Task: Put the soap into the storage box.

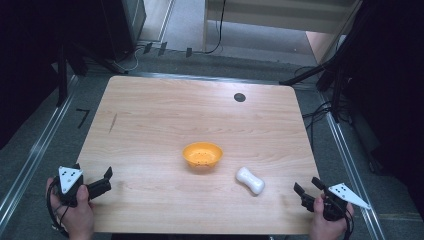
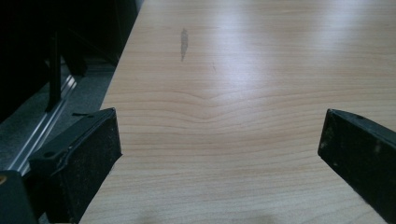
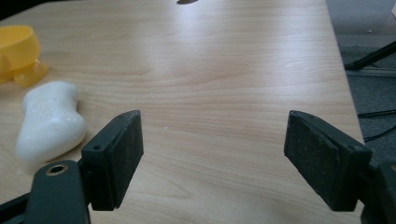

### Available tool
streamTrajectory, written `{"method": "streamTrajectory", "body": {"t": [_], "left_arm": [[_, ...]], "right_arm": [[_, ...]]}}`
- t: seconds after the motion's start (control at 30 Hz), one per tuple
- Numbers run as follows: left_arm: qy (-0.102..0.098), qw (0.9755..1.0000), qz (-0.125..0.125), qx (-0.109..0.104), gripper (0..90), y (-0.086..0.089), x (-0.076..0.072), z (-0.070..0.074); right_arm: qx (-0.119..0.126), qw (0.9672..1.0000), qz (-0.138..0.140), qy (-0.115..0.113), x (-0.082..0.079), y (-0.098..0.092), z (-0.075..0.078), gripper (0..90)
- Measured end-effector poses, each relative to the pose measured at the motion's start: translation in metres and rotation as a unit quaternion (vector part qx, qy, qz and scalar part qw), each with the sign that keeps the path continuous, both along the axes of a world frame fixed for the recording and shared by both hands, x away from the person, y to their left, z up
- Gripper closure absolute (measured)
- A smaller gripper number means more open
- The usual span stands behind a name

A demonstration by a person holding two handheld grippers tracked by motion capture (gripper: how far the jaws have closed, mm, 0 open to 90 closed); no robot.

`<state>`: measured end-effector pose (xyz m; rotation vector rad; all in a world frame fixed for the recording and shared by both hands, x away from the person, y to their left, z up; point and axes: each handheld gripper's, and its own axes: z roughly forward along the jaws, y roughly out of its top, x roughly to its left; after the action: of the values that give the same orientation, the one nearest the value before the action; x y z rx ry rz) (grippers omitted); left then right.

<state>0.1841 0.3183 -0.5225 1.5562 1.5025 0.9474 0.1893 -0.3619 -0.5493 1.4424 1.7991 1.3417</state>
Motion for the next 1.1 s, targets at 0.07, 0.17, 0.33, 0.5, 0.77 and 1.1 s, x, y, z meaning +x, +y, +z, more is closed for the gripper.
{"method": "streamTrajectory", "body": {"t": [0.07,0.17,0.33,0.5,0.77,1.1], "left_arm": [[0.004,1.0,0.003,0.002,0.0,-0.001,0.001,0.0],[0.007,1.0,0.006,-0.003,0.0,0.0,0.002,0.0],[0.006,1.0,0.005,-0.006,0.0,0.001,0.002,0.0],[0.009,0.9999,-0.001,-0.008,0.0,0.001,0.003,0.0],[0.015,0.9999,-0.001,-0.007,0.0,0.001,0.004,0.0],[0.016,0.9998,-0.004,-0.008,0.0,0.0,0.004,0.0]], "right_arm": [[-0.013,0.9999,0.006,0.005,0.001,0.003,0.0,20.9],[-0.019,0.9997,0.011,0.008,0.001,0.004,0.0,20.9],[-0.023,0.9981,0.045,0.036,0.003,0.005,0.004,28.2],[-0.068,0.9921,0.083,0.065,0.008,0.017,0.012,27.7],[-0.151,0.9753,0.132,0.093,0.018,0.044,0.029,25.0],[-0.192,0.9511,0.192,0.148,0.038,0.07,0.039,20.9]]}}
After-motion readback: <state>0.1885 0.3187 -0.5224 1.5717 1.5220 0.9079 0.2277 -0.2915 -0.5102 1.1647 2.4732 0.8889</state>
